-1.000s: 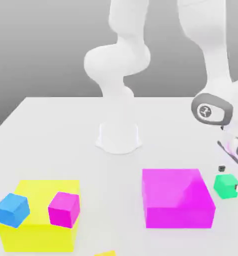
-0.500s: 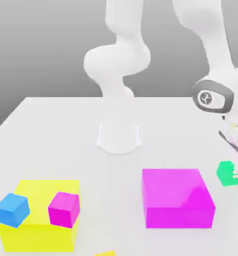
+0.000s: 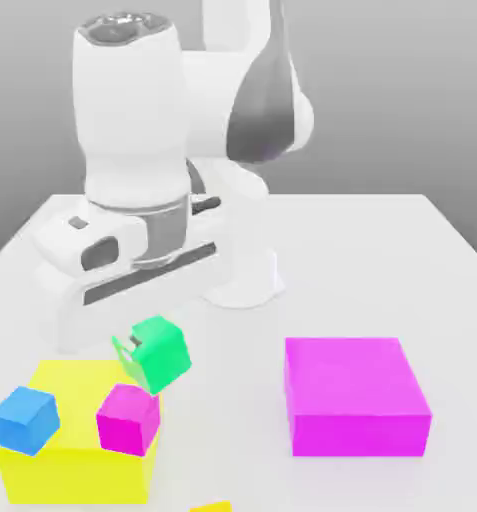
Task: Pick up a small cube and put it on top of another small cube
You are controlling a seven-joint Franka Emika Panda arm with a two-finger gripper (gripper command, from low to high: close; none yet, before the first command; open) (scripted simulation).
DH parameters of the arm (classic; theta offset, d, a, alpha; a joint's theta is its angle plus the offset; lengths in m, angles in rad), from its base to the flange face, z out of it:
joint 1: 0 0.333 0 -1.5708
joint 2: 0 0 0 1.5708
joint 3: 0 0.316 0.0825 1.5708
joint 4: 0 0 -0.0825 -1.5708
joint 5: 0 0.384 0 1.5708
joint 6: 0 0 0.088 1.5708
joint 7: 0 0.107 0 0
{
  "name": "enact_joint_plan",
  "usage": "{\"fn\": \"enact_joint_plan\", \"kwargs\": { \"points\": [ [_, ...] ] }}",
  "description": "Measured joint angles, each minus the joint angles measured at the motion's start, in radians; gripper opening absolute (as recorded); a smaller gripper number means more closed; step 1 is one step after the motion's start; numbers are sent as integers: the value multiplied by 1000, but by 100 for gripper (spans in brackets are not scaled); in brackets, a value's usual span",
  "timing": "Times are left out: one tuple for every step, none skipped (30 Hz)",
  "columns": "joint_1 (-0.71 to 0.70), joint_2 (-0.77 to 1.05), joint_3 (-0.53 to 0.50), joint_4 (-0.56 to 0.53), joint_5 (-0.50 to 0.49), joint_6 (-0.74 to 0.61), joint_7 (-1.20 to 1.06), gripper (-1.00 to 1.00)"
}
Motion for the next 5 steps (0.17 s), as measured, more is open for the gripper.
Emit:
{"fn": "enact_joint_plan", "kwargs": {
  "points": [
    [2, 25, -3, -8, 9, 32, -7, -100],
    [0, 53, -1, -17, 18, 68, -14, -100],
    [1, 74, -3, -23, 23, 96, -18, 100],
    [3, 74, -2, -23, 24, 95, -18, 100],
    [4, 74, -2, -23, 24, 95, -18, 100]
  ]
}}
